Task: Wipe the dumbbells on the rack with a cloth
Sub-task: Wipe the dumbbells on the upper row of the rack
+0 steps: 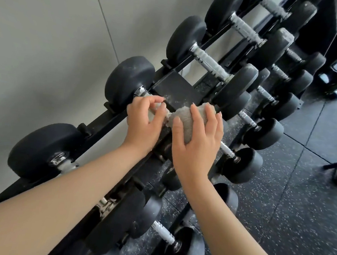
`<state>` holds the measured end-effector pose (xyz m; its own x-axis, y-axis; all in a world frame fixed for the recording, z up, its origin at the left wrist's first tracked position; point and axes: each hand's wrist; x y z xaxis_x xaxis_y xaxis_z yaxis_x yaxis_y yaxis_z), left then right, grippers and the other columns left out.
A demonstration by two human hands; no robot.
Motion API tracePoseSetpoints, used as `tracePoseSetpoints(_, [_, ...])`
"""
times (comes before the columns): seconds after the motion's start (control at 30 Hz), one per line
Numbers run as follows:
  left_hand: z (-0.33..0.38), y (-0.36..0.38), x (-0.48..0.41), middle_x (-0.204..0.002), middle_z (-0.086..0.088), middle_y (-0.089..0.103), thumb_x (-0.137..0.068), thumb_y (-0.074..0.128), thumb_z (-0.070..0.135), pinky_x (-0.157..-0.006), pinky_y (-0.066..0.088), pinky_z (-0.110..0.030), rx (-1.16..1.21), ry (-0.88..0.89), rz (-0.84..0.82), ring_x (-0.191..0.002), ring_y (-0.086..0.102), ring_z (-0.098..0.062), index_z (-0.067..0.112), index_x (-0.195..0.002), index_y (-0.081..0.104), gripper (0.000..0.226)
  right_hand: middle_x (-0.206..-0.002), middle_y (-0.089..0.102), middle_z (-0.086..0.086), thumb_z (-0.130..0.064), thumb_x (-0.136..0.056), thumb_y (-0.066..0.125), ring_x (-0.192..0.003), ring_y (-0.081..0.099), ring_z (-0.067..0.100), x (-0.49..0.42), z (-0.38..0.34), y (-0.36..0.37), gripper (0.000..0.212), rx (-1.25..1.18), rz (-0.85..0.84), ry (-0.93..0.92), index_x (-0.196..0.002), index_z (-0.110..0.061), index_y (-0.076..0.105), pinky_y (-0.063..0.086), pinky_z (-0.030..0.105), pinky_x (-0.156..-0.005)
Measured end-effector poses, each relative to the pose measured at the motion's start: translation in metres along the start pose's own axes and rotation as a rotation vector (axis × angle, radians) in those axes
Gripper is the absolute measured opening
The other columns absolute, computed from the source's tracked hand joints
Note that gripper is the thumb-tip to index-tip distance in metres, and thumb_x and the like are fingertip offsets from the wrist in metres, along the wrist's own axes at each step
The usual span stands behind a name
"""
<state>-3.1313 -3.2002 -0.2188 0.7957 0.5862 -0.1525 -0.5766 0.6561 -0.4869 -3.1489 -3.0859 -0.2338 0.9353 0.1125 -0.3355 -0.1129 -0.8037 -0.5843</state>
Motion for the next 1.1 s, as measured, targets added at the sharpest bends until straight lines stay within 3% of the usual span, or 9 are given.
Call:
tracePoseSetpoints(0.17, [-0.013,0.012,-0.045,-0.107,-0.005,0.066,-0.098,0.029,0.037,-0.101,0.024,-0.032,-0.504,0.486,-0.116,-0.115,0.052,-0.023,0.012,-0.106,0.069,0.048,-0.146,0.049,0.007,-0.042,-0.088,0.065,-0.143,0.031,0.037,0.0,0.004,0.01,0.039,0.022,0.107,-0.025,-0.12,-0.021,0.069,0.037,0.045,-0.107])
tracePoseSetpoints(0.23, [-0.019,0.016,-0.059,-0.086,-0.009,0.072,-0.097,0.013,0.042,-0.098,0.032,-0.038,-0.783,0.562,-0.183,-0.096,0.062,-0.029,0.009,-0.083,0.074,0.07,-0.142,0.052,0.006,-0.041,-0.088,0.063,-0.142,0.033,0.036,0.0,0.003,0.011,0.034,0.017,0.115,-0.023,-0.113,-0.02,0.072,0.037,0.041,-0.106])
tracePoseSetpoints(0.33, [-0.024,0.019,-0.068,-0.055,-0.008,0.065,-0.094,0.018,0.037,-0.069,0.04,-0.034,-0.988,0.692,-0.178,-0.061,0.061,-0.029,0.011,-0.058,0.072,0.07,-0.135,0.058,0.007,-0.04,-0.09,0.057,-0.139,0.038,0.035,-0.003,0.006,0.007,0.033,-0.019,0.084,-0.032,-0.107,-0.017,0.074,0.02,0.017,-0.113])
tracePoseSetpoints(0.47, [-0.036,0.024,-0.07,-0.044,-0.006,0.057,-0.092,0.036,0.027,-0.06,0.04,-0.03,-0.903,0.852,0.018,-0.044,0.052,-0.026,0.009,-0.048,0.065,0.056,-0.126,0.063,0.0,-0.035,-0.09,0.059,-0.132,0.047,0.027,-0.013,0.013,0.001,0.029,-0.081,0.007,-0.059,-0.104,-0.016,0.075,0.033,0.042,-0.114])
tracePoseSetpoints(0.57, [-0.04,0.026,-0.073,-0.044,-0.005,0.057,-0.091,0.04,0.024,-0.059,0.041,-0.031,-0.842,0.896,0.07,-0.043,0.051,-0.026,0.009,-0.048,0.063,0.051,-0.113,0.066,-0.009,-0.03,-0.089,0.061,-0.116,0.058,0.016,-0.026,0.017,-0.008,0.022,-0.229,-0.084,-0.061,-0.098,-0.016,0.074,0.043,0.044,-0.104])
tracePoseSetpoints(0.73, [-0.045,0.028,-0.075,-0.043,-0.004,0.054,-0.09,0.044,0.022,-0.058,0.038,-0.03,-0.798,0.944,0.125,-0.043,0.048,-0.026,0.011,-0.046,0.061,0.048,-0.084,0.067,0.007,-0.03,-0.09,0.064,-0.078,0.062,0.023,-0.068,0.018,-0.025,0.013,-0.404,-0.407,0.381,-0.09,-0.02,0.072,0.052,0.043,-0.075])
tracePoseSetpoints(0.83, [-0.046,0.028,-0.077,-0.04,-0.003,0.052,-0.09,0.043,0.022,-0.058,0.038,-0.031,-0.797,0.942,0.122,-0.04,0.047,-0.024,0.011,-0.045,0.06,0.05,-0.087,0.068,0.016,-0.029,-0.091,0.064,-0.078,0.064,0.028,-0.085,0.019,-0.028,0.018,-0.401,-0.533,0.496,-0.093,-0.015,0.073,0.055,0.049,-0.082])
tracePoseSetpoints(1.0, [-0.042,0.031,-0.076,-0.038,-0.003,0.051,-0.092,0.035,0.025,-0.06,0.04,-0.03,-0.925,0.912,0.101,-0.038,0.048,-0.023,0.012,-0.044,0.061,0.057,-0.092,0.07,0.003,-0.032,-0.088,0.063,-0.088,0.065,0.018,-0.064,0.014,-0.026,0.01,-0.459,-0.393,0.455,-0.091,-0.026,0.071,0.053,0.048,-0.092])
tracePoseSetpoints(1.1, [-0.041,0.033,-0.076,-0.039,-0.004,0.054,-0.092,0.032,0.026,-0.063,0.042,-0.03,-0.947,0.889,0.102,-0.039,0.051,-0.023,0.012,-0.044,0.062,0.059,-0.121,0.06,0.0,-0.038,-0.087,0.06,-0.114,0.054,0.01,-0.024,0.007,-0.017,0.023,-0.348,-0.174,0.262,-0.102,-0.023,0.069,0.042,0.027,-0.103])
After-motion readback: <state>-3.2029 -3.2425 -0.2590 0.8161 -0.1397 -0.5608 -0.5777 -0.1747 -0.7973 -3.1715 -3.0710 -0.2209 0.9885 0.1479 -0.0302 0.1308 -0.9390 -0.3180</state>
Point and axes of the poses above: each hand's wrist, its own x-axis away from the middle knuckle, its own y-axis out of the palm, z = x × y
